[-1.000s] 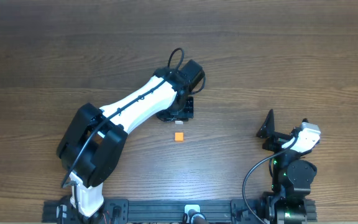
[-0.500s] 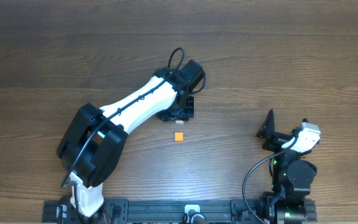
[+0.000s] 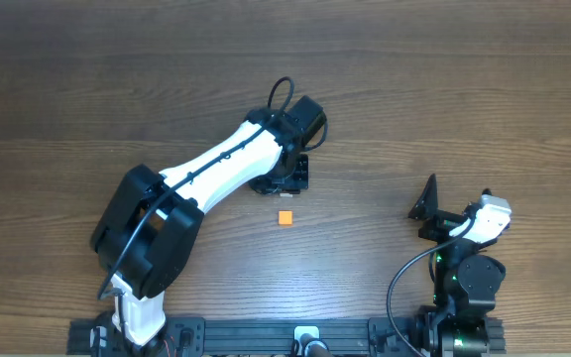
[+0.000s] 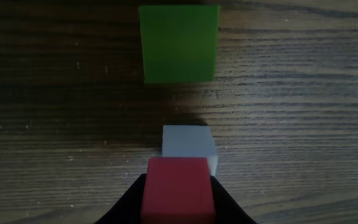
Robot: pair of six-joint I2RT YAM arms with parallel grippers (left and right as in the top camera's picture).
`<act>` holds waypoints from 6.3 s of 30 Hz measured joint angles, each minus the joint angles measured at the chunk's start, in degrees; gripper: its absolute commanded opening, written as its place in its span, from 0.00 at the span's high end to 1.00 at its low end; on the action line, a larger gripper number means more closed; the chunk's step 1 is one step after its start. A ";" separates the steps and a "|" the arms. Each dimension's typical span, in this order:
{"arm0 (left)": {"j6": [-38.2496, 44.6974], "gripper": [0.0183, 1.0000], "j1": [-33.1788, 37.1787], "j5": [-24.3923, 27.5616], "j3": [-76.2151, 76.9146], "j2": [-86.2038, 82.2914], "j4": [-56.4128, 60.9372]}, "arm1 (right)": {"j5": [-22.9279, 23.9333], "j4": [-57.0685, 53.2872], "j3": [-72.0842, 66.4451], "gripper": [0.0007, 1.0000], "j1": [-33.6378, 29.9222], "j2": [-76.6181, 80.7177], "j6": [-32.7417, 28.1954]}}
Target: Stack Cubes
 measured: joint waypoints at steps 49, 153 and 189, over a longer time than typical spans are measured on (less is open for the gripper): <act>0.00 0.84 0.00 0.72 1.11 0.48 -0.17 | 0.02 0.00 0.00 0.01 0.00 0.00 -0.02; -11.04 0.50 -6.58 2.60 -11.52 -3.48 4.52 | 0.02 0.00 0.00 0.01 0.00 0.00 0.00; -11.19 0.97 -6.58 2.56 -11.47 -6.73 3.52 | 0.00 0.00 0.00 0.01 0.00 0.00 -0.02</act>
